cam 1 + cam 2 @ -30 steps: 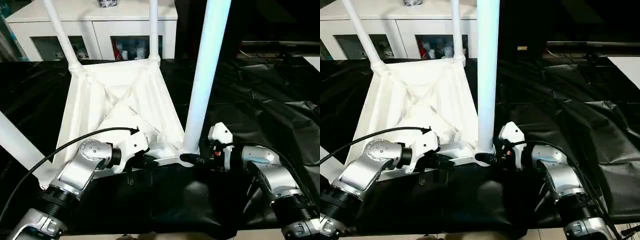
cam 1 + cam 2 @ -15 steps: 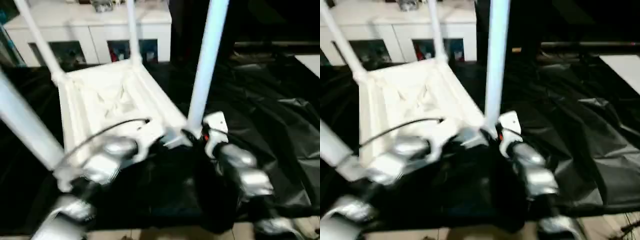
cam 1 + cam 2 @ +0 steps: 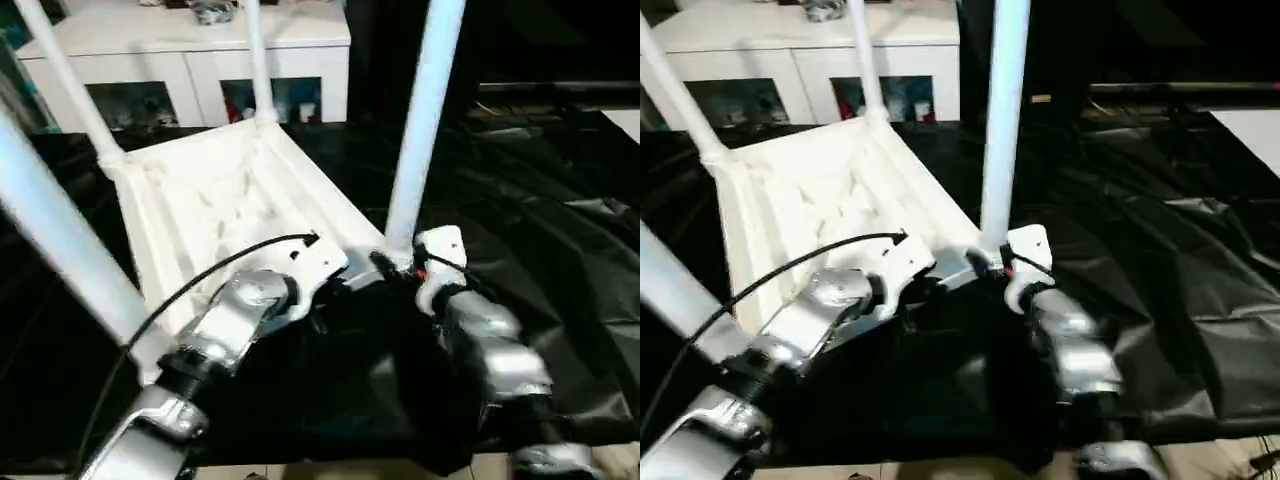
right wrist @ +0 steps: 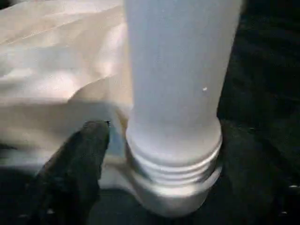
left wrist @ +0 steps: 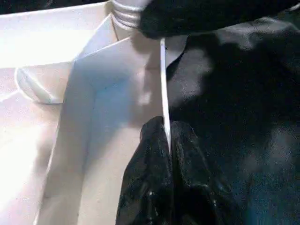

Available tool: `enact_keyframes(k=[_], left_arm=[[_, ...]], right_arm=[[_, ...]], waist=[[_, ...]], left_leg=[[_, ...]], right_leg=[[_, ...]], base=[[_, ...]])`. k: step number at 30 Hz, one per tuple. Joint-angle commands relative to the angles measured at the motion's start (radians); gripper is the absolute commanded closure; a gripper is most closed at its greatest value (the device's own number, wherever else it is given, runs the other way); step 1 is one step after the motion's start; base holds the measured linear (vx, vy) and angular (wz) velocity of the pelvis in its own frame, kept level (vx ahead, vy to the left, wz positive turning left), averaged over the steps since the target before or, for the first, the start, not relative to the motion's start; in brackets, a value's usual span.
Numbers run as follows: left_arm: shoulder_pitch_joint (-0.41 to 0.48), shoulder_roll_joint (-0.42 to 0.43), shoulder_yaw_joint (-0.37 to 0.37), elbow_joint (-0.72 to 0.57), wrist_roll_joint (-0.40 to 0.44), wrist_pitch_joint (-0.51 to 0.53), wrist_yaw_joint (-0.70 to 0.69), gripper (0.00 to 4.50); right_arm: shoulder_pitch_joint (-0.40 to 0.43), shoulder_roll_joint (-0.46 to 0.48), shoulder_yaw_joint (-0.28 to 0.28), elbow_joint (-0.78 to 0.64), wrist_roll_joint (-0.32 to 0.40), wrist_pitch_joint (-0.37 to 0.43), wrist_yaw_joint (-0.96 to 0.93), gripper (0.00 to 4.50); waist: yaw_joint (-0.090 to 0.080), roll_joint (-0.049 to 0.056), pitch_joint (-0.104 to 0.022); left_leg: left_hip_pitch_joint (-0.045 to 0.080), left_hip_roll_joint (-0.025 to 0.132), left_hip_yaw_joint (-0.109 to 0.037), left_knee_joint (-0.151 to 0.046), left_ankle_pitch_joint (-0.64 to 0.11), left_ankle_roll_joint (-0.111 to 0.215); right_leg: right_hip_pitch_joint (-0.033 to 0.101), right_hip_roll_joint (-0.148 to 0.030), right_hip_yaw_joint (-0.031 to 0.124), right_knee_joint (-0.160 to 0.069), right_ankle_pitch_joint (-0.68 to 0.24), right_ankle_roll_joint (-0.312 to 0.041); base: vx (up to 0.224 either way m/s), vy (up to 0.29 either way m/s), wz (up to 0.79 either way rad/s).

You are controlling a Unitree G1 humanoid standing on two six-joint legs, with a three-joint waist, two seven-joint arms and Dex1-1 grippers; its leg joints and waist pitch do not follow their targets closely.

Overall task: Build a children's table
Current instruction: Rotate leg to tighten

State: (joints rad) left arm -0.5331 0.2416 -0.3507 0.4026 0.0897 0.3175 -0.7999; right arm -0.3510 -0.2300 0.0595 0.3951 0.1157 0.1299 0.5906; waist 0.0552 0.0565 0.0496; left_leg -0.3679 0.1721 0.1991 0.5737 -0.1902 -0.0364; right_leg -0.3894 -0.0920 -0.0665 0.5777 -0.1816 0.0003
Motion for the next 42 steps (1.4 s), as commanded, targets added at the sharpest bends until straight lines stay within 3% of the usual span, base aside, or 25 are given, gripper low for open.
enact_keyframes(k=[1, 4, 7, 12, 20, 22, 23, 35, 42], left_arm=[[0.03, 0.029, -0.031, -0.023, -0.002, -0.029, -0.062, 4.5], [0.05, 0.062, -0.038, -0.051, -0.015, -0.039, -0.114, 4.5], [0.098, 0.135, -0.05, -0.117, -0.067, -0.068, -0.248, 4.5], [0.13, 0.182, -0.04, -0.165, -0.094, -0.058, -0.308, 4.5], [0.133, 0.202, -0.031, -0.178, -0.112, -0.053, -0.333, 4.5], [0.132, 0.205, -0.031, -0.177, -0.112, -0.054, -0.336, 4.5], [0.133, 0.205, -0.029, -0.178, -0.113, -0.052, -0.337, 4.5], [0.141, 0.217, -0.029, -0.187, -0.117, -0.044, -0.345, 4.5], [0.138, 0.21, -0.03, -0.175, -0.112, -0.039, -0.331, 4.5]], right_arm=[[0.009, -0.03, 0.068, -0.042, 0.009, 0.003, 0.142, 0.53], [0.017, -0.077, 0.089, -0.046, 0.0, -0.015, 0.213, 0.53], [0.017, -0.127, 0.091, -0.034, 0.002, -0.041, 0.296, 0.53], [0.009, -0.154, 0.092, -0.048, 0.044, -0.037, 0.376, 0.53], [0.013, -0.166, 0.112, -0.053, 0.068, -0.032, 0.48, 0.53], [0.013, -0.164, 0.11, -0.052, 0.075, -0.029, 0.488, 0.53], [0.013, -0.163, 0.105, -0.052, 0.083, -0.025, 0.491, 0.81], [0.019, -0.155, 0.101, -0.045, 0.1, -0.019, 0.511, 1.73], [0.02, -0.138, 0.106, -0.03, 0.091, -0.016, 0.471, 1.81]], waist=[[0.0, -0.014, -0.048], [0.002, -0.014, -0.053], [0.001, -0.015, -0.061], [0.014, -0.011, -0.06], [0.019, -0.015, -0.054], [0.02, -0.016, -0.054], [0.021, -0.016, -0.055], [0.024, -0.014, -0.052], [0.022, -0.013, -0.053]], left_leg=[[0.001, 0.058, -0.032, -0.075, -0.237, 0.06], [0.0, 0.058, -0.03, -0.066, -0.183, 0.083], [-0.002, 0.058, -0.028, -0.056, -0.096, 0.126], [0.002, 0.063, -0.023, -0.049, -0.063, 0.161], [0.003, 0.063, -0.023, -0.054, -0.148, 0.102], [0.004, 0.063, -0.023, -0.054, -0.145, 0.1], [0.003, 0.062, -0.024, -0.053, -0.138, 0.1], [0.003, 0.062, -0.025, -0.053, -0.157, 0.09], [0.002, 0.061, -0.025, -0.051, -0.144, 0.093]], right_leg=[[0.034, -0.063, 0.045, -0.073, -0.278, -0.184], [0.038, -0.063, 0.043, -0.062, -0.2, -0.214], [0.04, -0.06, 0.041, -0.042, -0.055, -0.267], [0.033, -0.055, 0.039, -0.033, -0.002, -0.298], [0.033, -0.059, 0.044, -0.04, -0.102, -0.278], [0.034, -0.061, 0.045, -0.04, -0.108, -0.276], [0.034, -0.061, 0.044, -0.039, -0.106, -0.275], [0.031, -0.06, 0.045, -0.039, -0.135, -0.269], [0.031, -0.059, 0.045, -0.038, -0.117, -0.272]], base=[[0.0, 0.0, 0.0], [0.0, 0.0, 0.0], [0.0, 0.0, 0.0], [0.0, 0.0, 0.0], [0.0, 0.0, 0.0], [0.0, 0.0, 0.0], [0.0, 0.0, 0.0], [0.0, 0.0, 0.0], [0.0, 0.0, 0.0]])
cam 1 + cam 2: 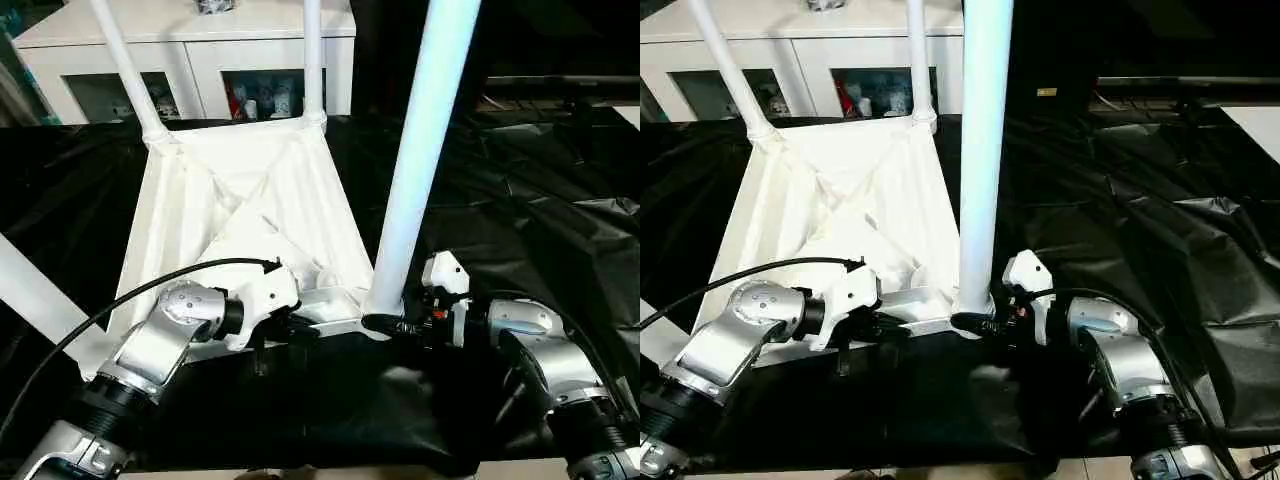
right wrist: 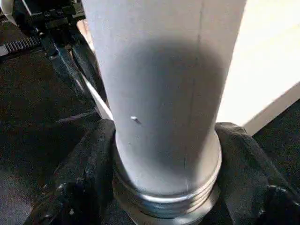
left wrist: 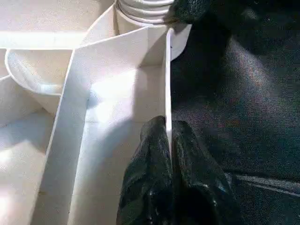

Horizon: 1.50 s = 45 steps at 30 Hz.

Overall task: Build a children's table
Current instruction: Rotate leg to tighten

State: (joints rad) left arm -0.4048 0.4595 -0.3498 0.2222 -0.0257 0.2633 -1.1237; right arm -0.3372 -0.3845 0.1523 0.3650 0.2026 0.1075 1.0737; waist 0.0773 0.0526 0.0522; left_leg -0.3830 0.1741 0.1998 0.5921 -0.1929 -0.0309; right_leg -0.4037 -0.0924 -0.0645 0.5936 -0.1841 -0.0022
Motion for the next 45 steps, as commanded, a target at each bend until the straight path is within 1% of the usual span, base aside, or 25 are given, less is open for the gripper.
enact_keyframes(k=[1, 4, 5, 6, 7, 9, 10, 11, 12, 13, 14, 16, 17, 19, 21, 25, 26, 30, 31, 32, 34, 36, 38, 41, 45], left_arm=[[0.003, -0.019, -0.03, 0.019, 0.013, 0.02, 0.012, 4.5], [-0.006, -0.036, -0.025, 0.04, 0.024, 0.025, 0.047, 4.5], [-0.038, -0.087, -0.011, 0.1, 0.049, 0.037, 0.143, 4.5], [-0.038, -0.087, -0.011, 0.1, 0.049, 0.037, 0.143, 4.5], [-0.058, -0.12, -0.004, 0.137, 0.062, 0.037, 0.196, 4.5], [-0.079, -0.157, 0.002, 0.168, 0.069, 0.036, 0.245, 4.5], [-0.099, -0.193, 0.004, 0.195, 0.078, 0.041, 0.292, 4.5], [-0.116, -0.223, 0.008, 0.218, 0.086, 0.048, 0.337, 4.5], [-0.132, -0.253, 0.009, 0.24, 0.097, 0.056, 0.382, 4.5], [-0.141, -0.271, 0.009, 0.254, 0.103, 0.061, 0.411, 4.5], [-0.157, -0.305, 0.009, 0.279, 0.115, 0.071, 0.462, 4.5], [-0.164, -0.323, 0.006, 0.292, 0.122, 0.074, 0.483, 4.5], [-0.171, -0.347, 0.002, 0.308, 0.131, 0.074, 0.504, 4.5], [-0.174, -0.356, -0.001, 0.316, 0.136, 0.068, 0.505, 4.5], [-0.173, -0.357, -0.006, 0.319, 0.142, 0.057, 0.497, 4.5], [-0.149, -0.315, -0.018, 0.291, 0.138, 0.027, 0.428, 4.5], [-0.142, -0.304, -0.018, 0.282, 0.134, 0.024, 0.411, 4.5], [-0.119, -0.266, -0.023, 0.249, 0.12, 0.002, 0.34, 4.5], [-0.105, -0.246, -0.023, 0.226, 0.108, -0.003, 0.299, 4.5], [-0.094, -0.228, -0.019, 0.206, 0.095, 0.002, 0.268, 4.5], [-0.086, -0.213, -0.016, 0.192, 0.086, 0.002, 0.244, 4.5], [-0.073, -0.185, -0.018, 0.164, 0.067, 0.001, 0.19, 4.5], [-0.063, -0.164, -0.025, 0.141, 0.049, -0.006, 0.14, 4.5], [-0.05, -0.131, -0.031, 0.11, 0.038, -0.013, 0.091, 4.5], [-0.027, -0.084, -0.029, 0.073, 0.016, -0.025, 0.026, 4.5]], right_arm=[[0.0, 0.032, 0.011, 0.022, -0.025, 0.0, -0.069, 1.82], [-0.004, 0.051, 0.008, 0.042, -0.051, -0.015, -0.126, 1.83], [-0.016, 0.125, -0.031, 0.072, -0.063, -0.001, -0.284, 1.83], [-0.016, 0.125, -0.031, 0.072, -0.063, -0.001, -0.284, 1.83], [-0.029, 0.182, -0.071, 0.09, -0.057, 0.028, -0.406, 1.83], [-0.048, 0.24, -0.123, 0.111, -0.038, 0.088, -0.542, 1.83], [-0.064, 0.275, -0.143, 0.136, -0.049, 0.107, -0.641, 1.83], [-0.076, 0.3, -0.151, 0.156, -0.062, 0.114, -0.709, 1.83], [-0.086, 0.322, -0.157, 0.174, -0.072, 0.111, -0.763, 1.83], [-0.092, 0.335, -0.161, 0.183, -0.077, 0.108, -0.795, 1.83], [-0.096, 0.358, -0.152, 0.187, -0.095, 0.102, -0.832, 1.83], [-0.095, 0.369, -0.14, 0.18, -0.114, 0.099, -0.847, 1.83], [-0.09, 0.378, -0.105, 0.168, -0.151, 0.096, -0.836, 1.83], [-0.086, 0.381, -0.093, 0.16, -0.166, 0.096, -0.828, 1.83], [-0.081, 0.381, -0.096, 0.143, -0.151, 0.094, -0.804, 1.83], [-0.05, 0.334, -0.107, 0.056, -0.071, 0.072, -0.677, 1.83], [-0.042, 0.318, -0.107, 0.036, -0.058, 0.071, -0.645, 1.27], [-0.021, 0.257, -0.097, -0.014, -0.023, 0.076, -0.518, 1.03], [-0.01, 0.21, -0.085, -0.038, -0.007, 0.084, -0.432, 0.86], [0.002, 0.158, -0.068, -0.068, 0.01, 0.106, -0.34, 0.67], [0.012, 0.113, -0.051, -0.093, 0.021, 0.122, -0.262, 0.64], [0.011, 0.066, -0.042, -0.093, 0.01, 0.101, -0.206, 0.64], [0.008, 0.047, -0.043, -0.093, 0.014, 0.101, -0.175, 0.64], [0.002, 0.021, -0.035, -0.09, 0.008, 0.09, -0.137, 0.64], [-0.001, -0.003, -0.017, -0.095, 0.016, 0.088, -0.079, 0.64]], waist=[[-0.002, -0.008, -0.054], [-0.011, -0.01, -0.046], [-0.017, -0.006, -0.045], [-0.017, -0.006, -0.045], [-0.027, -0.004, -0.036], [-0.036, -0.006, -0.034], [-0.038, -0.007, -0.034], [-0.043, -0.005, -0.03], [-0.044, 0.003, -0.03], [-0.048, -0.003, -0.029], [-0.044, -0.002, -0.031], [-0.042, 0.001, -0.03], [-0.042, 0.0, -0.033], [-0.041, 0.001, -0.032], [-0.041, -0.001, -0.035], [-0.034, -0.002, -0.038], [-0.028, -0.005, -0.039], [-0.018, -0.009, -0.043], [-0.017, -0.006, -0.043], [-0.014, -0.009, -0.048], [-0.012, -0.005, -0.051], [-0.013, -0.007, -0.055], [-0.012, -0.006, -0.057], [-0.012, -0.003, -0.057], [-0.011, -0.002, -0.06]], left_leg=[[0.017, 0.059, -0.026, -0.071, -0.15, 0.084], [0.019, 0.056, -0.027, -0.079, -0.22, 0.051], [0.022, 0.056, -0.029, -0.082, -0.255, 0.031], [0.022, 0.056, -0.029, -0.082, -0.255, 0.031], [0.023, 0.052, -0.034, -0.088, -0.31, 0.0], [0.03, 0.05, -0.04, -0.092, -0.368, -0.029], [0.031, 0.05, -0.043, -0.093, -0.378, -0.034], [0.039, 0.048, -0.044, -0.092, -0.415, -0.043], [0.041, 0.047, -0.046, -0.092, -0.426, -0.045], [0.038, 0.046, -0.045, -0.092, -0.433, -0.045], [0.047, 0.045, -0.046, -0.091, -0.442, -0.04], [0.052, 0.046, -0.045, -0.092, -0.45, -0.037], [0.043, 0.05, -0.049, -0.103, -0.441, -0.034], [0.044, 0.051, -0.048, -0.105, -0.446, -0.034], [0.038, 0.05, -0.047, -0.106, -0.433, -0.025], [0.039, 0.051, -0.041, -0.104, -0.398, -0.004], [0.031, 0.053, -0.039, -0.104, -0.353, 0.015], [0.023, 0.054, -0.034, -0.096, -0.272, 0.05], [0.022, 0.055, -0.034, -0.096, -0.255, 0.054], [0.018, 0.054, -0.034, -0.09, -0.215, 0.064], [0.019, 0.056, -0.031, -0.085, -0.18, 0.084], [0.014, 0.055, -0.028, -0.077, -0.111, 0.111], [0.013, 0.055, -0.028, -0.074, -0.084, 0.128], [0.016, 0.059, -0.028, -0.073, -0.08, 0.134], [0.021, 0.062, -0.027, -0.073, -0.102, 0.122]], right_leg=[[0.045, -0.058, 0.043, -0.055, -0.126, -0.268], [0.043, -0.06, 0.044, -0.068, -0.232, -0.248], [0.04, -0.062, 0.044, -0.075, -0.285, -0.237], [0.04, -0.062, 0.044, -0.075, -0.285, -0.237], [0.038, -0.062, 0.044, -0.085, -0.398, -0.2], [0.034, -0.063, 0.041, -0.097, -0.502, -0.158], [0.033, -0.064, 0.04, -0.098, -0.522, -0.146], [0.021, -0.063, 0.04, -0.109, -0.582, -0.118], [0.021, -0.064, 0.038, -0.111, -0.597, -0.111], [0.021, -0.063, 0.037, -0.116, -0.611, -0.102], [0.014, -0.064, 0.036, -0.124, -0.624, -0.089], [0.011, -0.062, 0.035, -0.129, -0.616, -0.087], [0.024, -0.059, 0.032, -0.121, -0.555, -0.09], [0.021, -0.059, 0.034, -0.122, -0.529, -0.097], [0.028, -0.063, 0.039, -0.116, -0.486, -0.114], [0.026, -0.066, 0.046, -0.115, -0.461, -0.126], [0.034, -0.067, 0.047, -0.112, -0.426, -0.131], [0.042, -0.068, 0.05, -0.099, -0.329, -0.165], [0.044, -0.069, 0.047, -0.096, -0.319, -0.178], [0.055, -0.065, 0.044, -0.088, -0.271, -0.186], [0.052, -0.065, 0.045, -0.082, -0.215, -0.203], [0.055, -0.062, 0.041, -0.07, -0.126, -0.237], [0.057, -0.061, 0.038, -0.062, -0.086, -0.259], [0.055, -0.06, 0.037, -0.059, -0.074, -0.27], [0.053, -0.059, 0.038, -0.056, -0.084, -0.275]], base=[[0.0, 0.0, 0.0], [0.0, 0.0, 0.0], [0.0, 0.0, 0.0], [0.0, 0.0, 0.0], [0.0, 0.0, 0.0], [-0.054, -0.003, -0.05], [-0.055, -0.001, -0.05], [-0.052, 0.0, -0.02], [0.0, 0.0, 0.0], [0.0, 0.0, 0.0], [0.0, 0.0, 0.0], [0.0, 0.0, 0.0], [0.0, 0.0, 0.0], [0.0, 0.0, 0.0], [0.0, 0.0, 0.0], [0.0, 0.0, 0.0], [0.0, 0.0, 0.0], [0.0, 0.0, 0.0], [0.0, 0.0, 0.0], [0.0, 0.0, 0.0], [0.054, -0.025, 0.02], [0.026, -0.01, 0.0], [0.0, 0.0, 0.0], [0.0, 0.0, 0.0], [0.0, 0.0, 0.0]])
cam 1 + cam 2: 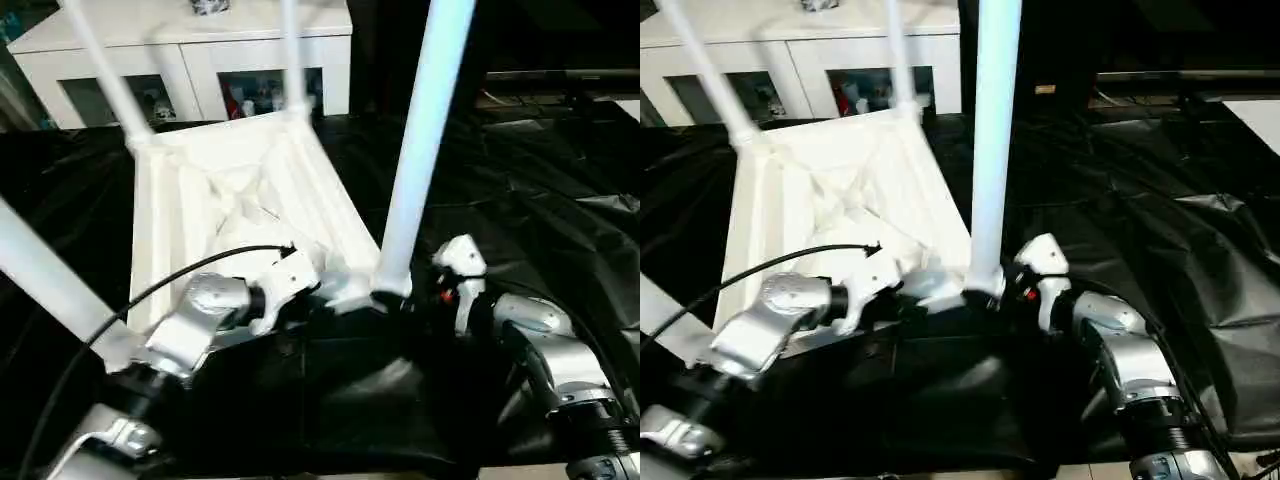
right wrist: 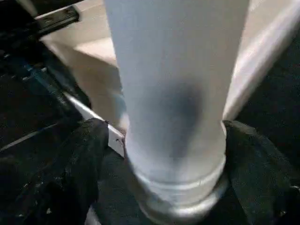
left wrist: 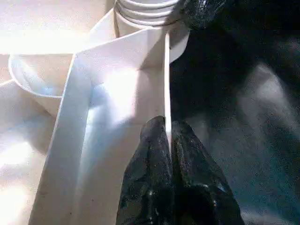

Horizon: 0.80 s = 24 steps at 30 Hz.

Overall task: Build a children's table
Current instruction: Rotate leg to tighten

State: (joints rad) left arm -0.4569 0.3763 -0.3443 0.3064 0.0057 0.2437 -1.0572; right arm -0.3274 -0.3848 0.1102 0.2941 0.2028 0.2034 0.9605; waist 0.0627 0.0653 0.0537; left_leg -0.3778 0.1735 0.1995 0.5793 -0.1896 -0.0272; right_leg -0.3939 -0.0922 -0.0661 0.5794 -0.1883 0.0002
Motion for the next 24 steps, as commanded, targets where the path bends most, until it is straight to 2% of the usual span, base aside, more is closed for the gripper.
enact_keyframes(k=[1, 5, 7, 8, 10, 12, 14, 20, 24], left_arm=[[0.035, 0.014, -0.034, -0.025, -0.021, -0.005, -0.057, 4.5], [0.047, 0.028, -0.033, -0.045, -0.028, 0.0, -0.073, 4.5], [0.049, 0.03, -0.032, -0.046, -0.027, 0.0, -0.075, 4.5], [0.05, 0.03, -0.033, -0.046, -0.026, 0.0, -0.075, 4.5], [0.05, 0.031, -0.032, -0.048, -0.027, 0.001, -0.076, 4.5], [0.048, 0.032, -0.031, -0.046, -0.028, 0.0, -0.078, 4.5], [0.047, 0.033, -0.03, -0.045, -0.027, -0.002, -0.078, 4.5], [0.047, 0.037, -0.025, -0.045, -0.023, -0.001, -0.075, 4.5], [0.052, 0.04, -0.021, -0.047, -0.022, 0.0, -0.078, 4.5]], right_arm=[[-0.01, -0.004, 0.032, -0.029, 0.023, -0.001, 0.051, 0.64], [-0.008, 0.004, 0.035, -0.03, 0.031, 0.003, 0.071, 0.64], [-0.006, 0.003, 0.039, -0.03, 0.029, 0.002, 0.078, 0.64], [-0.006, 0.002, 0.041, -0.027, 0.027, -0.001, 0.081, 0.8], [-0.006, 0.0, 0.043, -0.024, 0.025, -0.002, 0.087, 0.8], [-0.006, -0.01, 0.051, -0.017, 0.019, -0.009, 0.104, 1.07], [-0.006, -0.015, 0.056, -0.011, 0.012, -0.017, 0.11, 1.23], [-0.008, -0.03, 0.075, 0.004, -0.011, -0.042, 0.123, 1.38], [-0.01, -0.038, 0.081, 0.019, -0.026, -0.058, 0.121, 1.38]], waist=[[0.004, -0.017, -0.063], [0.009, -0.017, -0.066], [0.011, -0.018, -0.066], [0.012, -0.02, -0.064], [0.014, -0.021, -0.063], [0.017, -0.025, -0.062], [0.021, -0.025, -0.064], [0.026, -0.027, -0.071], [0.026, -0.029, -0.071]], left_leg=[[0.015, 0.063, -0.026, -0.059, -0.099, 0.119], [0.011, 0.062, -0.025, -0.052, -0.066, 0.132], [0.011, 0.062, -0.024, -0.052, -0.081, 0.126], [0.011, 0.061, -0.024, -0.053, -0.099, 0.117], [0.011, 0.062, -0.024, -0.055, -0.125, 0.1], [0.013, 0.061, -0.025, -0.056, -0.15, 0.08], [0.014, 0.061, -0.025, -0.055, -0.147, 0.071], [0.011, 0.058, -0.024, -0.048, -0.093, 0.093], [0.01, 0.057, -0.024, -0.046, -0.092, 0.101]], right_leg=[[0.043, -0.059, 0.039, -0.04, -0.065, -0.28], [0.041, -0.061, 0.041, -0.032, -0.02, -0.291], [0.041, -0.061, 0.041, -0.033, -0.047, -0.287], [0.041, -0.062, 0.042, -0.036, -0.074, -0.283], [0.039, -0.063, 0.044, -0.039, -0.118, -0.273], [0.039, -0.063, 0.045, -0.042, -0.164, -0.258], [0.038, -0.063, 0.046, -0.042, -0.168, -0.25], [0.04, -0.061, 0.045, -0.03, -0.085, -0.264], [0.041, -0.061, 0.044, -0.03, -0.085, -0.267]], base=[[0.0, 0.0, 0.0], [0.0, 0.0, 0.0], [0.0, 0.0, 0.0], [0.0, 0.0, 0.0], [0.0, 0.0, 0.0], [0.0, 0.0, 0.0], [0.0, 0.0, 0.0], [0.0, 0.0, 0.0], [0.0, 0.0, 0.0]])
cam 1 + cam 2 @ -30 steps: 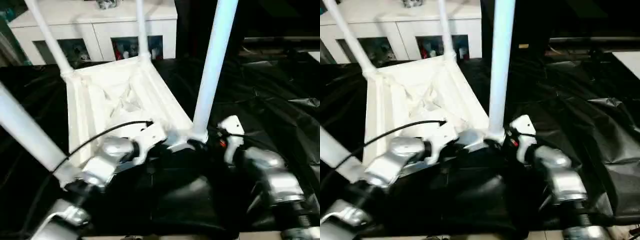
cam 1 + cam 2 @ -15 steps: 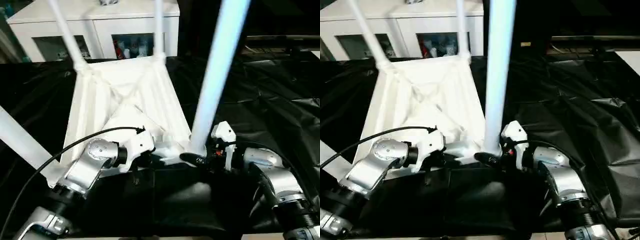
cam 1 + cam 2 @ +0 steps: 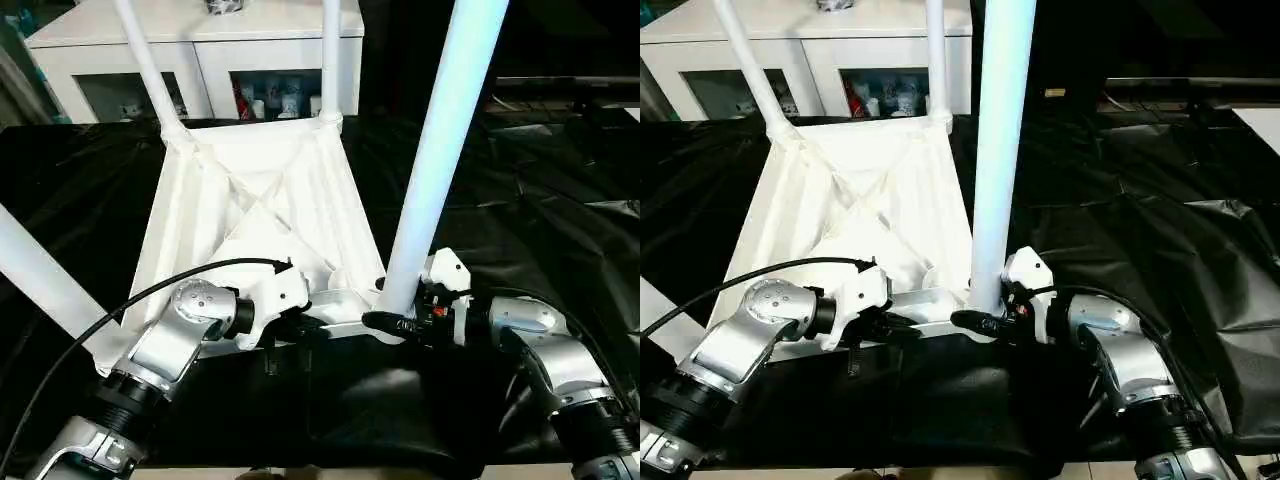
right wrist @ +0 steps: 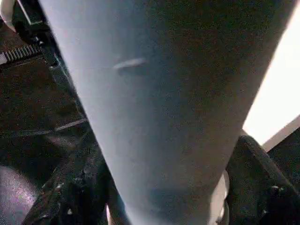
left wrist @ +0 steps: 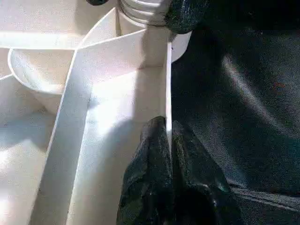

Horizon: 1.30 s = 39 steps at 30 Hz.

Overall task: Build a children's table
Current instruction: Rotate leg to tighten

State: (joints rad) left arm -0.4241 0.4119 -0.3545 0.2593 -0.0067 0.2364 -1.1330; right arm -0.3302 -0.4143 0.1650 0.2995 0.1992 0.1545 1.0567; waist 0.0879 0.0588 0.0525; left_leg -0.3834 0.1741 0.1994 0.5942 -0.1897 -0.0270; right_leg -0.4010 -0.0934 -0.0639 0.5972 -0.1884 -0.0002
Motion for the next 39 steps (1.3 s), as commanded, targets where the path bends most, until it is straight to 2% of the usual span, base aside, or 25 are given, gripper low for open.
enact_keyframes(k=[1, 2, 5, 11, 15, 16, 17, 18, 21, 22, 23, 25, 28, 31, 33, 35, 37, 39], left_arm=[[0.021, 0.004, -0.011, 0.0, -0.008, 0.005, 0.0, 4.5], [0.022, 0.003, -0.008, 0.0, -0.007, 0.004, 0.007, 4.5], [0.022, 0.002, -0.007, 0.002, -0.006, 0.005, 0.009, 4.5], [0.02, -0.006, -0.004, 0.012, -0.002, 0.012, 0.025, 4.5], [-0.006, -0.039, 0.008, 0.053, 0.019, 0.026, 0.096, 4.5], [-0.013, -0.047, 0.009, 0.065, 0.025, 0.026, 0.113, 4.5], [-0.033, -0.07, 0.014, 0.097, 0.042, 0.028, 0.162, 4.5], [-0.041, -0.079, 0.015, 0.109, 0.048, 0.031, 0.18, 4.5], [-0.079, -0.127, 0.024, 0.168, 0.073, 0.048, 0.275, 4.5], [-0.097, -0.154, 0.029, 0.193, 0.081, 0.064, 0.322, 4.5], [-0.104, -0.166, 0.031, 0.203, 0.085, 0.072, 0.343, 4.5], [-0.126, -0.206, 0.039, 0.229, 0.091, 0.097, 0.401, 4.5], [-0.155, -0.263, 0.047, 0.27, 0.101, 0.125, 0.486, 4.5], [-0.183, -0.313, 0.05, 0.321, 0.115, 0.134, 0.561, 4.5], [-0.195, -0.332, 0.045, 0.344, 0.122, 0.127, 0.58, 4.5], [-0.202, -0.338, 0.042, 0.359, 0.126, 0.116, 0.58, 4.5], [-0.203, -0.328, 0.036, 0.36, 0.134, 0.105, 0.565, 4.5], [-0.203, -0.317, 0.035, 0.357, 0.134, 0.096, 0.545, 4.5]], right_arm=[[-0.007, -0.008, 0.025, 0.018, -0.023, -0.007, 0.023, 1.38], [-0.007, -0.007, 0.024, 0.02, -0.023, -0.006, 0.02, 1.71], [-0.008, -0.001, 0.02, 0.024, -0.018, -0.002, 0.012, 1.75], [-0.001, 0.02, 0.01, 0.035, -0.018, -0.001, -0.024, 1.83], [-0.003, 0.073, -0.029, 0.065, -0.02, 0.019, -0.153, 1.83], [-0.004, 0.084, -0.034, 0.072, -0.024, 0.025, -0.183, 1.83], [-0.008, 0.12, -0.052, 0.087, -0.036, 0.04, -0.27, 1.83], [-0.01, 0.134, -0.06, 0.091, -0.038, 0.048, -0.302, 1.83], [-0.033, 0.225, -0.124, 0.115, -0.024, 0.103, -0.489, 1.83], [-0.041, 0.252, -0.137, 0.126, -0.03, 0.114, -0.55, 1.83], [-0.044, 0.263, -0.14, 0.131, -0.037, 0.115, -0.579, 1.83], [-0.048, 0.292, -0.141, 0.147, -0.058, 0.093, -0.64, 1.84], [-0.052, 0.324, -0.144, 0.171, -0.089, 0.082, -0.731, 1.84], [-0.064, 0.362, -0.155, 0.188, -0.115, 0.091, -0.834, 1.84], [-0.064, 0.379, -0.148, 0.183, -0.128, 0.105, -0.856, 1.84], [-0.06, 0.386, -0.146, 0.17, -0.121, 0.104, -0.833, 1.84], [-0.054, 0.38, -0.146, 0.144, -0.089, 0.084, -0.767, 1.84], [-0.052, 0.37, -0.15, 0.124, -0.059, 0.063, -0.718, 1.84]], waist=[[0.001, -0.022, -0.07], [0.001, -0.021, -0.071], [0.0, -0.024, -0.068], [-0.002, -0.02, -0.065], [-0.007, -0.023, -0.062], [-0.009, -0.016, -0.061], [-0.014, -0.022, -0.057], [-0.015, -0.015, -0.053], [-0.027, -0.019, -0.05], [-0.031, -0.018, -0.047], [-0.034, -0.019, -0.045], [-0.033, -0.021, -0.045], [-0.031, -0.02, -0.045], [-0.03, -0.019, -0.045], [-0.031, -0.018, -0.043], [-0.03, -0.019, -0.046], [-0.028, -0.018, -0.049], [-0.027, -0.018, -0.049]], left_leg=[[0.016, 0.057, -0.024, -0.06, -0.09, 0.102], [0.016, 0.057, -0.024, -0.059, -0.088, 0.105], [0.015, 0.057, -0.023, -0.06, -0.094, 0.105], [0.017, 0.057, -0.025, -0.062, -0.127, 0.085], [0.016, 0.055, -0.027, -0.066, -0.159, 0.066], [0.017, 0.055, -0.026, -0.067, -0.168, 0.06], [0.02, 0.052, -0.027, -0.07, -0.209, 0.037], [0.022, 0.052, -0.028, -0.072, -0.226, 0.027], [0.027, 0.049, -0.033, -0.079, -0.298, -0.01], [0.026, 0.049, -0.033, -0.081, -0.304, -0.014], [0.035, 0.046, -0.035, -0.081, -0.336, -0.028], [0.034, 0.046, -0.037, -0.08, -0.34, -0.028], [0.033, 0.047, -0.038, -0.083, -0.339, -0.024], [0.04, 0.048, -0.036, -0.087, -0.343, -0.02], [0.037, 0.049, -0.037, -0.092, -0.346, -0.018], [0.037, 0.049, -0.037, -0.093, -0.343, -0.012], [0.032, 0.051, -0.037, -0.095, -0.32, 0.0], [0.032, 0.051, -0.035, -0.094, -0.31, 0.009]], right_leg=[[0.048, -0.06, 0.042, -0.047, -0.084, -0.267], [0.048, -0.059, 0.041, -0.047, -0.083, -0.268], [0.047, -0.058, 0.042, -0.048, -0.092, -0.268], [0.045, -0.058, 0.042, -0.052, -0.14, -0.255], [0.045, -0.059, 0.043, -0.058, -0.184, -0.245], [0.042, -0.059, 0.044, -0.06, -0.196, -0.244], [0.041, -0.058, 0.045, -0.069, -0.264, -0.227], [0.039, -0.059, 0.045, -0.072, -0.293, -0.22], [0.036, -0.061, 0.044, -0.085, -0.422, -0.175], [0.033, -0.062, 0.045, -0.09, -0.443, -0.167], [0.028, -0.061, 0.042, -0.098, -0.507, -0.141], [0.027, -0.064, 0.042, -0.103, -0.532, -0.127], [0.023, -0.062, 0.042, -0.104, -0.52, -0.119], [0.02, -0.06, 0.043, -0.106, -0.486, -0.126], [0.025, -0.059, 0.042, -0.106, -0.452, -0.135], [0.029, -0.061, 0.043, -0.105, -0.427, -0.135], [0.035, -0.063, 0.044, -0.102, -0.396, -0.138], [0.035, -0.065, 0.044, -0.103, -0.385, -0.143]], base=[[0.0, 0.0, 0.0], [0.0, 0.0, 0.0], [0.0, 0.0, 0.0], [0.0, 0.0, 0.0], [0.0, 0.0, 0.0], [0.0, 0.0, 0.0], [0.0, 0.0, 0.0], [0.0, 0.0, 0.0], [0.0, 0.0, 0.0], [0.0, 0.0, 0.0], [0.0, 0.0, 0.0], [0.0, 0.0, 0.0], [0.0, 0.0, 0.0], [0.0, 0.0, 0.0], [0.0, 0.0, 0.0], [0.0, 0.0, 0.0], [0.0, 0.0, 0.0], [0.0, 0.0, 0.0]])
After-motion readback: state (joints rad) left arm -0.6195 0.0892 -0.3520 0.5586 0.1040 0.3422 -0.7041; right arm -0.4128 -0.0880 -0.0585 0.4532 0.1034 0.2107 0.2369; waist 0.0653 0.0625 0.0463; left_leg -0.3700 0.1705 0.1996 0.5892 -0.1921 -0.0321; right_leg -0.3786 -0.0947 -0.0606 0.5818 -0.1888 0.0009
